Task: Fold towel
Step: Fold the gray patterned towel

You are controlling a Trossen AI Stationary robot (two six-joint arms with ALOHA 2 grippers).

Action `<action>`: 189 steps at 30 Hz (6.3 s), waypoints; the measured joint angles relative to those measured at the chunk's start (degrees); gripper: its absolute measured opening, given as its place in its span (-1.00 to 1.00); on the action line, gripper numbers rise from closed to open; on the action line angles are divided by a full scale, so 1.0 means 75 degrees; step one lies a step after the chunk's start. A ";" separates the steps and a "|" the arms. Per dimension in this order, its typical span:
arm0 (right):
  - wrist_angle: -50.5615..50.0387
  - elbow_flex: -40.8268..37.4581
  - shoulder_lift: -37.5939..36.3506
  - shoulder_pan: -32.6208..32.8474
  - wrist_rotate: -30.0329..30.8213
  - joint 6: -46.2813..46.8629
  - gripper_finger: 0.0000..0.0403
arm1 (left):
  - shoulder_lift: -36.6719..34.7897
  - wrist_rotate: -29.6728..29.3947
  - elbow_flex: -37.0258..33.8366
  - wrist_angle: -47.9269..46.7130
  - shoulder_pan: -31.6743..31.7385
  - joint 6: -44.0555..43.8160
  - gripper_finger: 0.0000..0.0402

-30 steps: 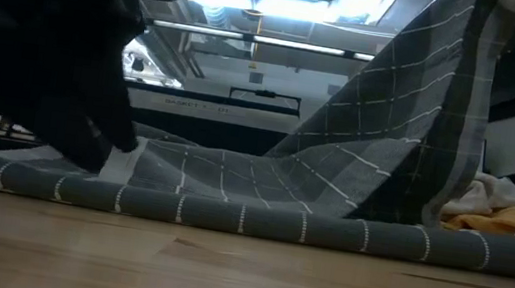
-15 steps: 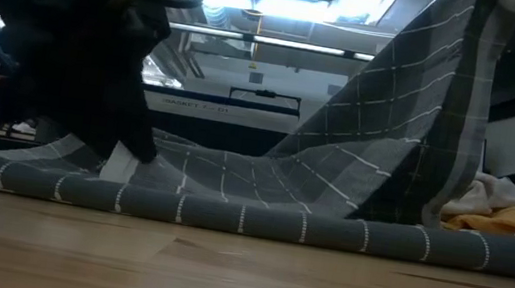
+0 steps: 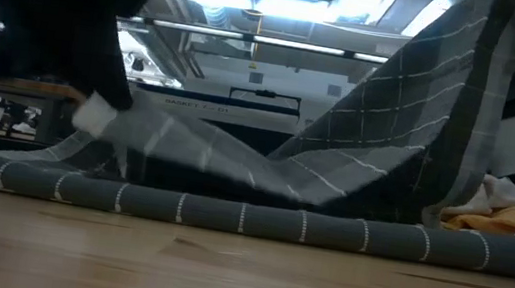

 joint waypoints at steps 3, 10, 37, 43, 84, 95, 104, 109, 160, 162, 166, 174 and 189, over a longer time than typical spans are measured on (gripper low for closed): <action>0.0019 0.0003 0.0112 0.0000 -0.0063 0.0191 -1.00 | -0.0520 0.0216 0.0000 -0.0790 -0.0075 -0.0002 -1.00; 0.0119 0.0003 0.1039 0.0000 -0.0623 0.0497 -1.00 | -0.1604 0.0897 0.0000 -0.2237 -0.0314 -0.0073 -1.00; -0.0749 0.0267 0.3093 0.0209 -0.1853 0.1655 -1.00 | -0.2113 0.2023 0.0000 -0.3981 -0.0916 -0.0609 -1.00; -0.2625 0.1213 0.3022 0.0187 -0.1059 0.1456 -1.00 | -0.2115 0.1994 0.0000 -0.3928 -0.0810 -0.0609 -1.00; -0.3662 0.1947 0.3398 0.0192 -0.0824 0.0991 -0.24 | -0.2113 0.2778 0.0000 -0.3976 -0.1197 -0.0198 -0.38; -0.2873 0.1441 0.3401 0.0371 -0.0744 0.0822 -0.23 | -0.2110 0.1703 0.0000 -0.3865 -0.1278 0.0482 -0.49; -0.1324 0.0645 0.3453 0.1083 -0.0730 0.0629 -0.23 | -0.2110 0.1504 0.0000 -0.3871 -0.1280 0.0999 -0.50; -0.1068 0.0647 0.3858 0.1433 -0.0484 0.0596 -0.23 | -0.2110 0.1318 0.0000 -0.3870 -0.1263 0.1000 -0.50; 0.0164 0.0662 0.5013 0.1591 0.0406 -0.0319 -0.92 | -0.0635 0.0187 -0.0006 -0.2756 0.2290 0.4161 -0.50; -0.0036 0.0662 0.5013 0.1592 0.0074 -0.0021 -0.96 | -0.0635 0.0187 -0.0006 -0.2797 0.2366 0.4152 -0.50; -0.0402 0.0659 0.5013 0.1679 -0.0357 0.0298 -0.97 | -0.0635 0.0187 -0.0006 -0.3094 0.2510 0.4112 -0.50; -0.1357 0.0659 0.5010 0.2007 -0.0549 0.0926 -0.98 | -0.0635 0.0187 -0.0006 -0.3437 0.2586 0.4109 -0.50; -0.1335 0.0656 0.5010 0.2095 -0.0593 0.1311 -0.91 | -0.0635 0.0617 -0.0006 -0.3531 0.2586 0.4213 -0.50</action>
